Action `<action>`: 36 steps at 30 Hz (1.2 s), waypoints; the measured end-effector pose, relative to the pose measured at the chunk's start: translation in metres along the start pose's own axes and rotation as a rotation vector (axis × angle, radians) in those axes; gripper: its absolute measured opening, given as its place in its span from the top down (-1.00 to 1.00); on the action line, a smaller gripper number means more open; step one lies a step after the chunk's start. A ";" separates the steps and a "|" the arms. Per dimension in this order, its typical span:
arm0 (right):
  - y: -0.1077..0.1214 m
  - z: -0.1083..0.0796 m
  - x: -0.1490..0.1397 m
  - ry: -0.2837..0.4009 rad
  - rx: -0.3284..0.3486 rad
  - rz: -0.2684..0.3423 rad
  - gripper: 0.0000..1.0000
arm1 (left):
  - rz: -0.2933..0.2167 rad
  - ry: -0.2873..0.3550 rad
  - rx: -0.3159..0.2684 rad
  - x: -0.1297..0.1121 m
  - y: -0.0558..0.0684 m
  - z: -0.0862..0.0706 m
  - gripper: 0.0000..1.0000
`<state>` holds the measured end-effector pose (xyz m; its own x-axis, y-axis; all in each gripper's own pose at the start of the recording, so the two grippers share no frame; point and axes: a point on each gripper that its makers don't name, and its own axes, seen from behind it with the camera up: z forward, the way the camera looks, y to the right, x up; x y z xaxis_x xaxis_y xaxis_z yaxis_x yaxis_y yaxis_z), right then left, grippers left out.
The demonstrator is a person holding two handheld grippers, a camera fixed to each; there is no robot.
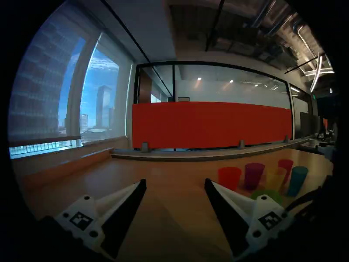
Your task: Pour water
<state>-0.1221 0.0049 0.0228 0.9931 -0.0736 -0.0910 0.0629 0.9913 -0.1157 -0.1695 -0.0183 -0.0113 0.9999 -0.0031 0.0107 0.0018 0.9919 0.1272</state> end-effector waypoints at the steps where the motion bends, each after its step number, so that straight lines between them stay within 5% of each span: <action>1: 0.000 0.000 0.000 0.000 0.001 0.000 -1.00 | 0.000 0.000 0.000 0.000 0.000 0.000 -0.99; 36: 0.003 0.002 0.000 -0.003 0.001 0.004 -1.00 | 0.000 0.000 0.000 0.001 0.000 0.000 -0.99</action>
<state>-0.1221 0.0085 0.0239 0.9936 -0.0690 -0.0889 0.0587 0.9918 -0.1139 -0.1689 -0.0183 -0.0112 0.9999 -0.0031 0.0107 0.0017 0.9919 0.1270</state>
